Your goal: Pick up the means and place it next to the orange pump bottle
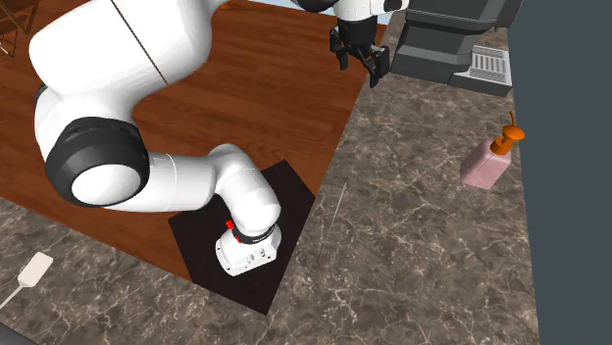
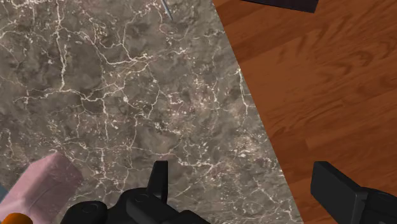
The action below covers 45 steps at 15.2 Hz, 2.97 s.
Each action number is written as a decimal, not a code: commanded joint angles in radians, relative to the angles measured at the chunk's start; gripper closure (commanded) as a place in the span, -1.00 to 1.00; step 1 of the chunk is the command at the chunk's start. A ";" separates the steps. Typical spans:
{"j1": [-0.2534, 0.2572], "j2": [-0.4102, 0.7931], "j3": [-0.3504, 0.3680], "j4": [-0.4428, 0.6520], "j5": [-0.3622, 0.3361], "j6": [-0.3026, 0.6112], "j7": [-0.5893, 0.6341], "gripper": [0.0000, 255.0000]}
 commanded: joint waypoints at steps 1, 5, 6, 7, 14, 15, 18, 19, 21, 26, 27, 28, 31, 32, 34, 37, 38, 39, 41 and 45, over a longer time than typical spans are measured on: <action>0.000 0.000 0.000 0.000 0.000 0.000 0.000 -1.00; 0.015 -0.075 -0.049 -0.147 -0.022 0.037 -0.097 -1.00; 0.017 -0.092 -0.062 -0.182 -0.030 0.045 -0.122 -1.00; 0.019 -0.109 -0.076 -0.216 -0.038 0.053 -0.147 -1.00; 0.012 -0.214 -0.187 -0.433 -0.123 0.105 -0.329 -1.00; 0.007 -0.226 -0.205 -0.461 -0.139 0.112 -0.356 -1.00; -0.013 -0.256 -0.264 -0.539 -0.194 0.135 -0.441 -1.00; -0.021 -0.263 -0.285 -0.564 -0.215 0.144 -0.471 -1.00; -0.042 -0.272 -0.330 -0.610 -0.260 0.163 -0.530 -1.00; -0.108 -0.258 -0.454 -0.703 -0.390 0.229 -0.684 -1.00; -0.111 -0.252 -0.460 -0.714 -0.397 0.245 -0.684 -1.00; -0.114 -0.245 -0.465 -0.724 -0.403 0.262 -0.684 -1.00; -0.122 -0.222 -0.484 -0.755 -0.424 0.314 -0.683 -1.00; -0.125 -0.213 -0.490 -0.765 -0.431 0.333 -0.682 -1.00; -0.129 -0.197 -0.501 -0.780 -0.442 0.362 -0.682 -1.00; -0.129 -0.197 -0.501 -0.780 -0.442 0.362 -0.682 -1.00; -0.129 -0.197 -0.501 -0.780 -0.442 0.362 -0.682 -1.00; -0.129 -0.197 -0.501 -0.780 -0.442 0.362 -0.682 -1.00; -0.129 -0.197 -0.501 -0.780 -0.442 0.362 -0.682 -1.00; -0.129 -0.197 -0.501 -0.780 -0.442 0.362 -0.682 1.00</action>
